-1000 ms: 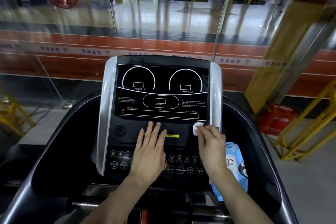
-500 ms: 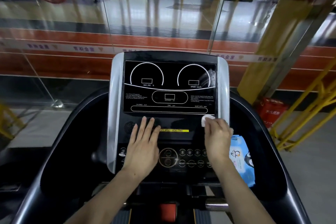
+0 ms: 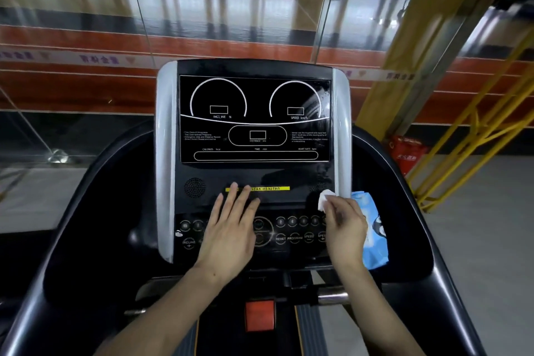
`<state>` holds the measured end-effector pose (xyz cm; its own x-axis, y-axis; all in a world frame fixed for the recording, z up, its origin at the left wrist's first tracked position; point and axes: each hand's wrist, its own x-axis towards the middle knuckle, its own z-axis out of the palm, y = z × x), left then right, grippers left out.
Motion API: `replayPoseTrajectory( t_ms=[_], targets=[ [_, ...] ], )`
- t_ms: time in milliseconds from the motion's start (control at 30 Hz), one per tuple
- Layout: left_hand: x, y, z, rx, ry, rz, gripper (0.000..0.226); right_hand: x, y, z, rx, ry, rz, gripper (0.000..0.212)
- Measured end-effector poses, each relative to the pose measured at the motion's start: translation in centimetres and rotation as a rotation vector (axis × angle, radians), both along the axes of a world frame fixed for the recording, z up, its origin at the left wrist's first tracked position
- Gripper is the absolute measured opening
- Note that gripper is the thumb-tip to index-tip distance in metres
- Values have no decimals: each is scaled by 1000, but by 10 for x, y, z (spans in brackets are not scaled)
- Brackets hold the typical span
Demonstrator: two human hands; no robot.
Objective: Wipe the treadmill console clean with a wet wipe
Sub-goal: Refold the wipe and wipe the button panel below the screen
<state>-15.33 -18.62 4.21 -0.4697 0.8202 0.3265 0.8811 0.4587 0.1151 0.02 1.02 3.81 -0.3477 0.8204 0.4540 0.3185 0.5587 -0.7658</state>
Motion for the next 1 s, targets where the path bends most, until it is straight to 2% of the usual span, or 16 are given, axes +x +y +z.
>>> replayPoseTrajectory(
  t_ms=[100, 333, 467, 533, 567, 667, 700, 733, 833, 1000],
  targets=[
    [13, -2, -8, 22, -41, -16, 60, 13, -16, -7, -190, 41, 64, 12],
    [44, 2, -20, 93, -88, -107, 55, 37, -27, -25, -363, 39, 17, 12],
    [61, 11, -1, 224, -123, -162, 46, 44, -29, -11, -644, 170, 166, 13],
    [67, 16, 3, 291, -246, -129, 40, 48, -28, -5, -815, 260, 256, 10],
    [68, 20, 4, 331, -365, -111, 37, 49, -29, -2, -893, 313, 304, 10],
    [73, 26, 10, 423, -949, -64, 31, 52, -33, 5, -989, 360, 401, 27],
    [75, 27, 15, 442, -1109, -54, 29, 52, -34, 7, -980, 344, 407, 26],
    [77, 28, 19, 473, -1193, -48, 27, 53, -35, 9, -967, 326, 411, 23],
    [81, 30, 26, 560, -1328, -59, 22, 52, -38, 14, -938, 295, 418, 21],
    [84, 31, 30, 695, -1418, 36, 14, 52, -43, 28, -990, 313, 474, 24]
  ],
)
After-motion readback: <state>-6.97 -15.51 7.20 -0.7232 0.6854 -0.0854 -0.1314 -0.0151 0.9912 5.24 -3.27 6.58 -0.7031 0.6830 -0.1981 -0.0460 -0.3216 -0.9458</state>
